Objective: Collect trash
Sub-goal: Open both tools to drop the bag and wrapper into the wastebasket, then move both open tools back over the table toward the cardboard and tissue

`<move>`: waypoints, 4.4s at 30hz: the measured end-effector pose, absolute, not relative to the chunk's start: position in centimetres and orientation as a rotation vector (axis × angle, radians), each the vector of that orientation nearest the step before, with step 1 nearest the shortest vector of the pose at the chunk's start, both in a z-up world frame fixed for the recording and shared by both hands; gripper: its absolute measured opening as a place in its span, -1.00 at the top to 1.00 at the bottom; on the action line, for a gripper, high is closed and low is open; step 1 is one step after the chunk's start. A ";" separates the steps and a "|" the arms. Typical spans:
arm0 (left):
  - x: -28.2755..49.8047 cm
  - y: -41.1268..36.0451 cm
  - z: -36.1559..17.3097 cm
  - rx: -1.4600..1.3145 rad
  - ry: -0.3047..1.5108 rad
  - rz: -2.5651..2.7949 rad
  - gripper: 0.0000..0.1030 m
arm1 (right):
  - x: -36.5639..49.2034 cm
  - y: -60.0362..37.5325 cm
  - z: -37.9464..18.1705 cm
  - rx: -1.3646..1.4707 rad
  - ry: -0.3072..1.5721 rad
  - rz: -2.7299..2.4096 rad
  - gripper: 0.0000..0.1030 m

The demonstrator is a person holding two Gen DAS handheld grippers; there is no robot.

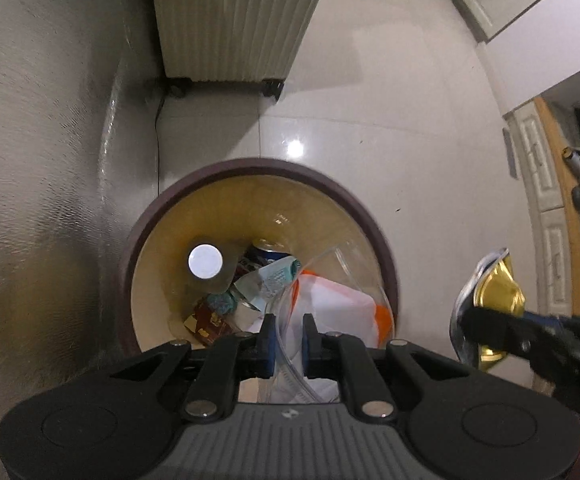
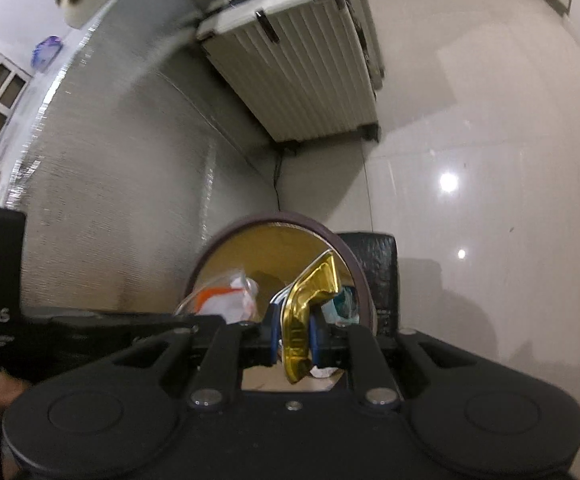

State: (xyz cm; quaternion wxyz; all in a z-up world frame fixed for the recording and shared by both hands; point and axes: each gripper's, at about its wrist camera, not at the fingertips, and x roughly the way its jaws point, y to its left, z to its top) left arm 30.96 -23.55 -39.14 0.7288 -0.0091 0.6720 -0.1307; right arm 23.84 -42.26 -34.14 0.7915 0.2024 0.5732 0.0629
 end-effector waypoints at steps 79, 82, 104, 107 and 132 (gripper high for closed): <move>21.7 -17.4 -23.8 0.005 1.247 -0.183 -1.00 | 17.5 -42.0 -25.6 0.207 1.188 0.108 -1.00; 21.5 -17.5 -22.6 0.007 1.224 -0.184 -1.00 | 17.2 -42.2 -24.4 0.197 1.165 0.108 -1.00; 18.4 -12.9 -12.2 -0.013 1.016 -0.094 -1.00 | 16.9 -40.0 -14.9 0.136 0.968 0.155 -1.00; 17.7 -11.3 -10.8 -0.022 0.988 -0.068 -1.00 | 16.9 -38.3 -13.2 0.122 0.935 0.181 -1.00; 10.5 10.7 -2.6 -0.021 0.819 0.054 -1.00 | 12.4 -17.2 -5.2 0.067 0.760 0.259 -1.00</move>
